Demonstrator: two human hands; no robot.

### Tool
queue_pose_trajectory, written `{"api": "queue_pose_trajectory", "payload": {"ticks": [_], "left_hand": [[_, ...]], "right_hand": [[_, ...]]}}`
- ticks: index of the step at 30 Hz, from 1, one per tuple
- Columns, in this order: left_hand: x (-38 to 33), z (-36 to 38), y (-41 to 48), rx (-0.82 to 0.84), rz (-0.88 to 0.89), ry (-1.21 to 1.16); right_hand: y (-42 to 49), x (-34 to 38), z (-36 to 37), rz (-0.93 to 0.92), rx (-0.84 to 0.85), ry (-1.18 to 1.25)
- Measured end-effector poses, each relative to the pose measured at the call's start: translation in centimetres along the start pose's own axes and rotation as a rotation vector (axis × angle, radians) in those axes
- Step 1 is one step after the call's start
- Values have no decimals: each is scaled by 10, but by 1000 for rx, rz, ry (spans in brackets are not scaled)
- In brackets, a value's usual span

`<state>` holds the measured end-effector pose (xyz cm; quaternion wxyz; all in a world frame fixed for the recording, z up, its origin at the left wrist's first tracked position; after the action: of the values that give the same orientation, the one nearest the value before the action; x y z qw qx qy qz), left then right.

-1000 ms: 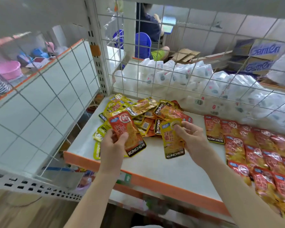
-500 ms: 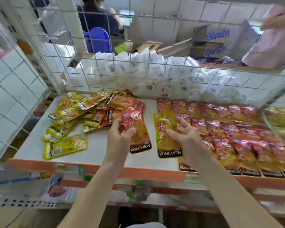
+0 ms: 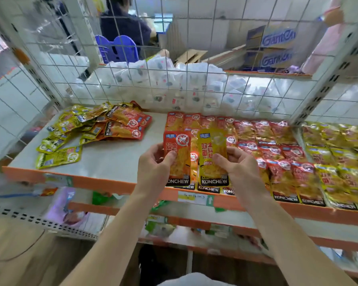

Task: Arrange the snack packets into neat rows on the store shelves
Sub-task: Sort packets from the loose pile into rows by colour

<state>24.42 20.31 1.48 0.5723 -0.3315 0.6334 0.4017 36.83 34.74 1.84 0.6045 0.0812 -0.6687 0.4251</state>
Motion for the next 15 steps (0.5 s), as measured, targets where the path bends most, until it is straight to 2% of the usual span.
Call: {"api": "queue_pose_trajectory", "payload": {"ticks": [9, 15], "left_hand": [[-4, 24, -24, -34, -11, 33], [3, 18, -11, -6, -107, 4]], "right_hand": [[-4, -3, -28, 6, 29, -23], [9, -7, -26, 57, -2, 9]]}}
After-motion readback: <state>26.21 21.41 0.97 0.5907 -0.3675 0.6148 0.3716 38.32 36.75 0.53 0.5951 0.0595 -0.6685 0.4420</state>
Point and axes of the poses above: each hand's wrist, its own y-axis towards the middle knuckle, its own z-axis out of the palm, x = y × z, the point moved 1 cm from there along y, towards the middle knuckle, and after that the axes turned 15 degrees about z, right-handed, at the moved point
